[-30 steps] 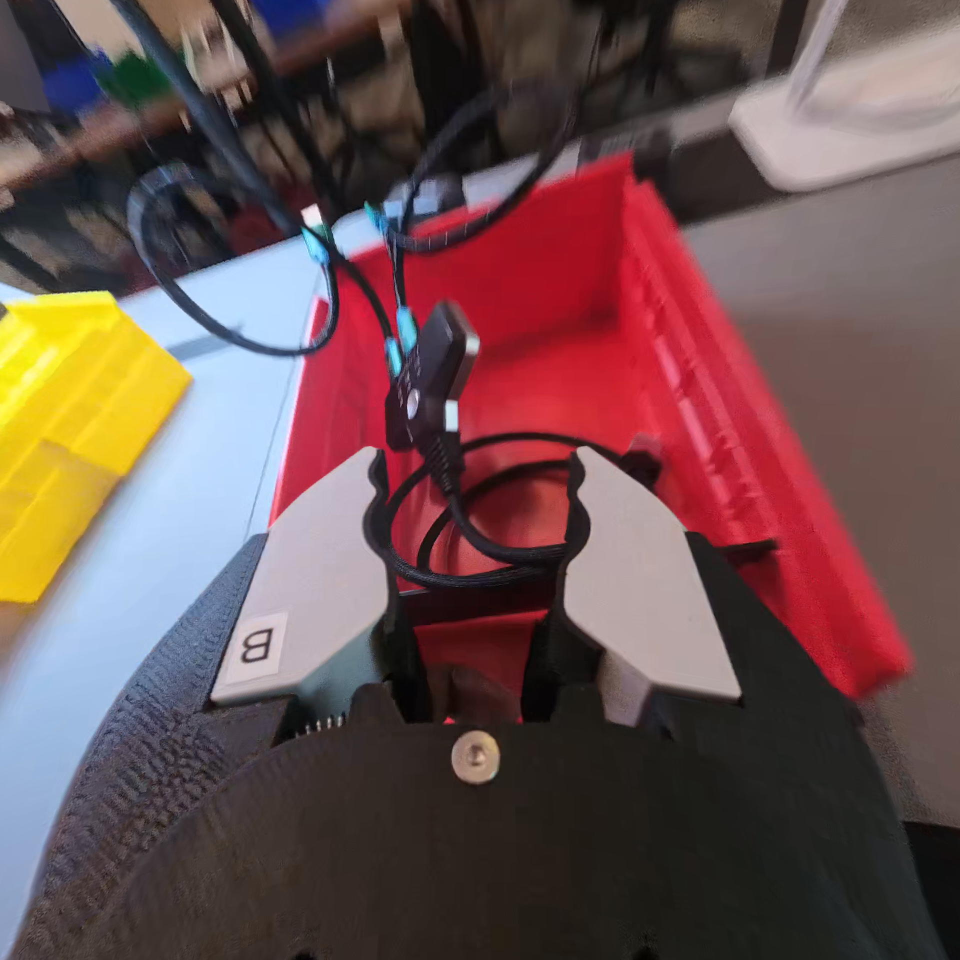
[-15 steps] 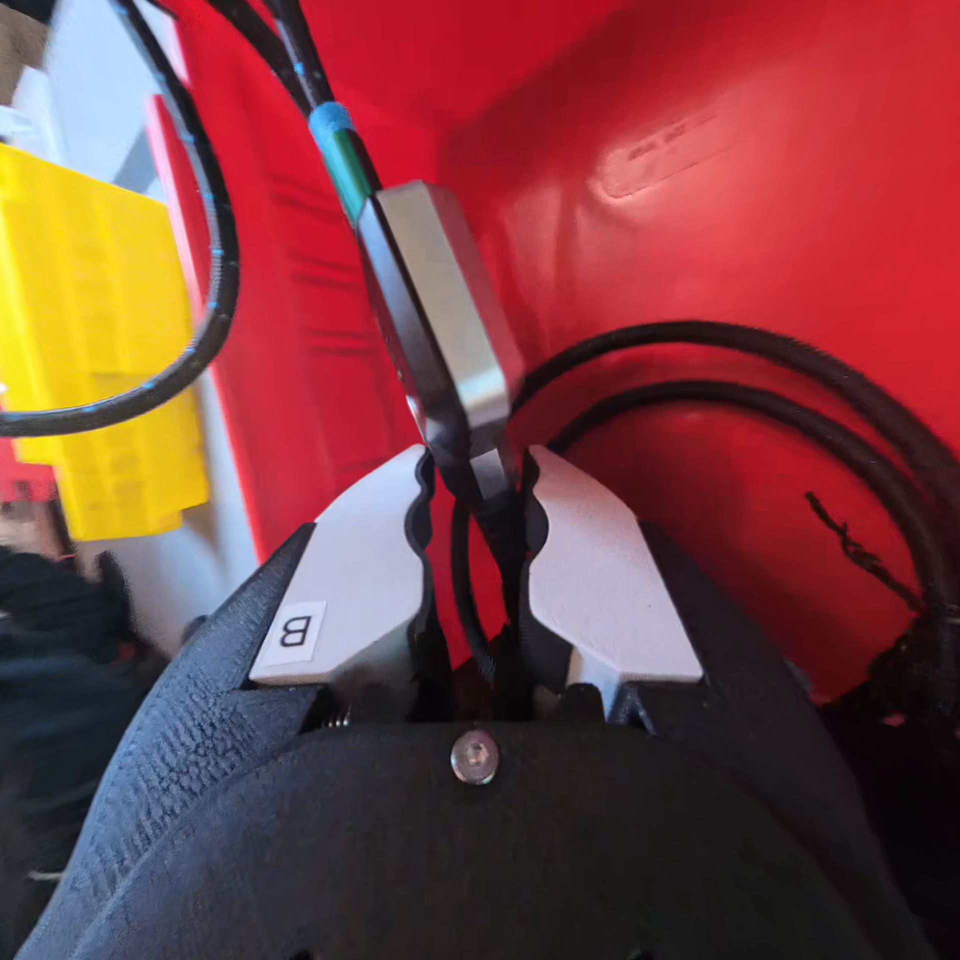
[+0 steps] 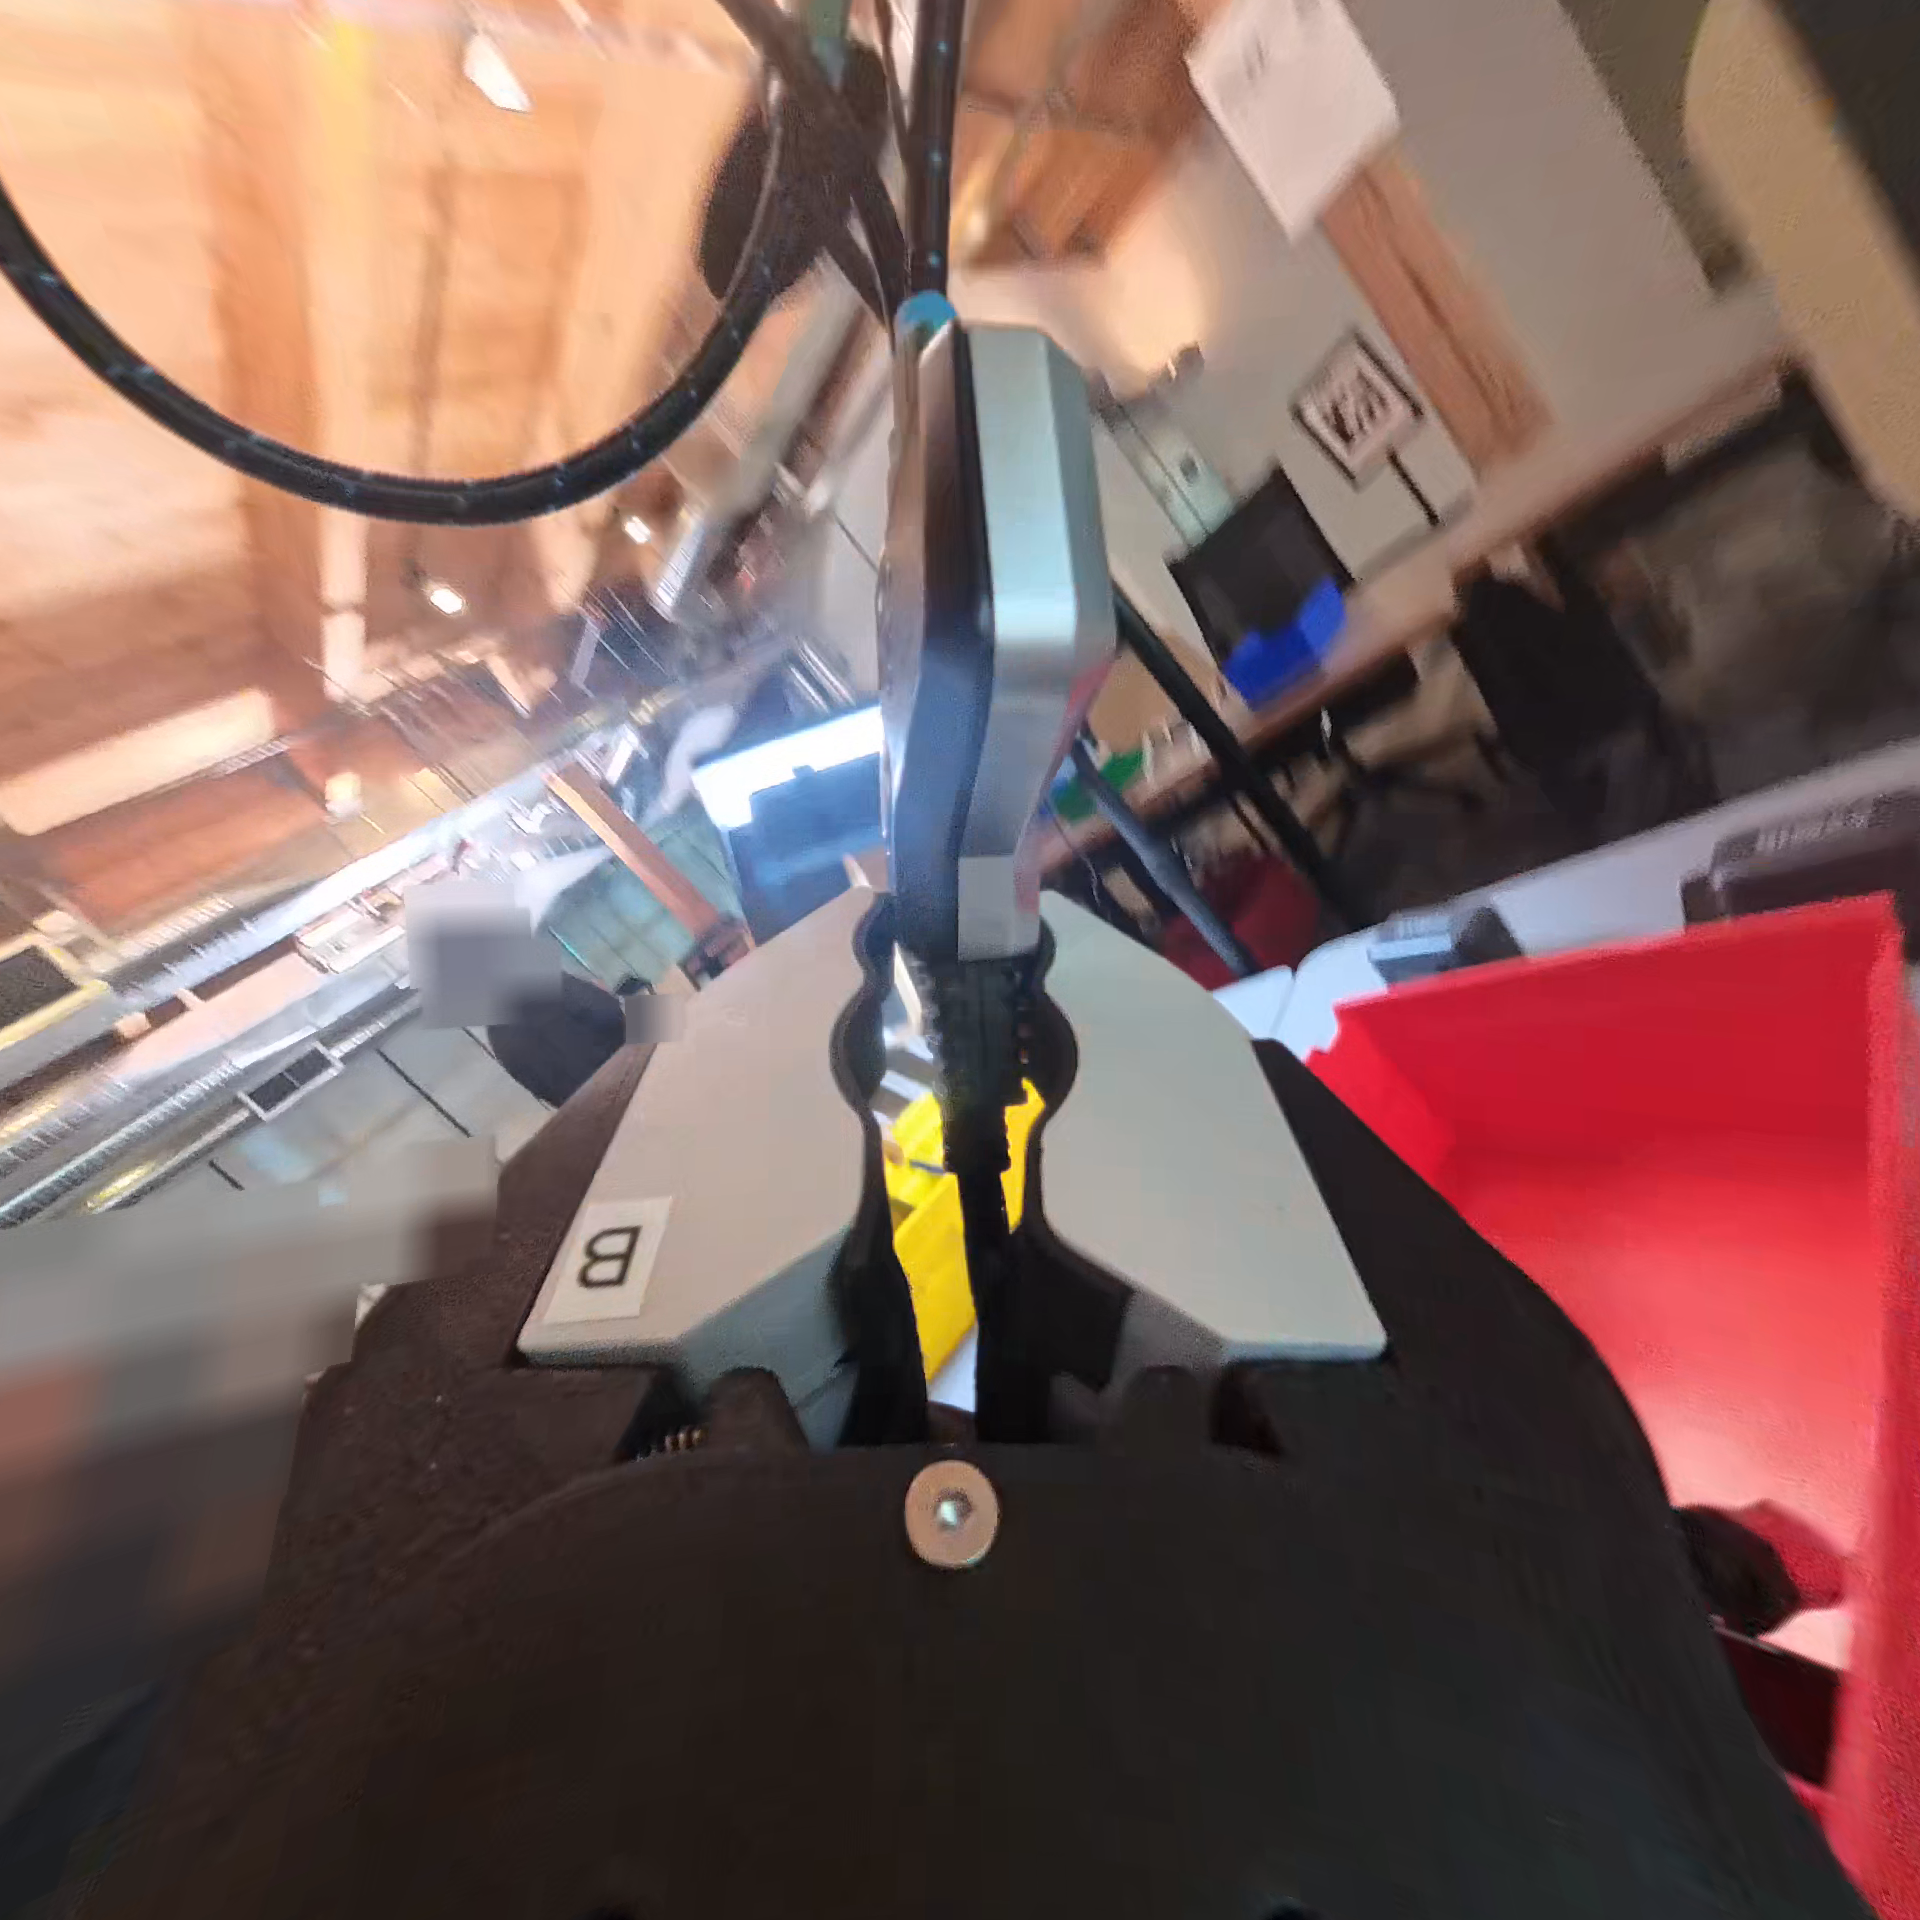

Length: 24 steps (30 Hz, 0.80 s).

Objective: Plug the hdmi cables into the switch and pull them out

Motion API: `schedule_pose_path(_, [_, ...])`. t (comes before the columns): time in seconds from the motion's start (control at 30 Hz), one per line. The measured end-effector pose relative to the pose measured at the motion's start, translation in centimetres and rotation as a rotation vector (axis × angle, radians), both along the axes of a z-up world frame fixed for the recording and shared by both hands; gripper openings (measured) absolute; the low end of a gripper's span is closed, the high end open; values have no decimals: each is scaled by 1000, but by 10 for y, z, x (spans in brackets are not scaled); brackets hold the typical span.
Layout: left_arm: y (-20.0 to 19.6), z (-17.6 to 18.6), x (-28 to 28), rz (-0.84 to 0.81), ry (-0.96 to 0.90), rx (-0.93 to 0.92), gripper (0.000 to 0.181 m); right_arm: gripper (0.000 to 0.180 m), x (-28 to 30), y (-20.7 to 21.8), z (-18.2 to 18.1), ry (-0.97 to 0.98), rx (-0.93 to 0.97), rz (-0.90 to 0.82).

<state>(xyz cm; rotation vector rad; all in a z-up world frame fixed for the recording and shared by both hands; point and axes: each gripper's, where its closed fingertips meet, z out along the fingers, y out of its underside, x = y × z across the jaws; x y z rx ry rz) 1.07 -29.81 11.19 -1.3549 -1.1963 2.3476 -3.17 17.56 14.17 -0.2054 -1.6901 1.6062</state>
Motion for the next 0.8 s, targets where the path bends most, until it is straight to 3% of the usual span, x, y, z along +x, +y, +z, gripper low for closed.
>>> schedule_pose_path(0.13, [75, 11, 43, -53, 186, -45, 21, 59, 49, -54, -5, -106, -42, 379])
schedule_pose_path(0.3, [147, -30, 54, -125, 215, -60, 21, 66, 102, -134, -40, -356, -16, 739])
schedule_pose_path(0.47, [190, -57, 41, -272, 141, -113, 21, 61, 107, -182, -81, -537, 20, 859])
schedule_pose_path(0.57, [202, -80, 35, -310, 105, -170, 21, 62, 101, -183, -93, -518, 65, 894])
schedule_pose_path(0.7, [206, -99, 20, -245, 38, -167, 22, 80, 95, -190, -121, -433, 206, 848])
schedule_pose_path(0.8, [213, -100, 14, -204, 31, -172, 24, 71, 86, -215, -116, -466, -14, 814])
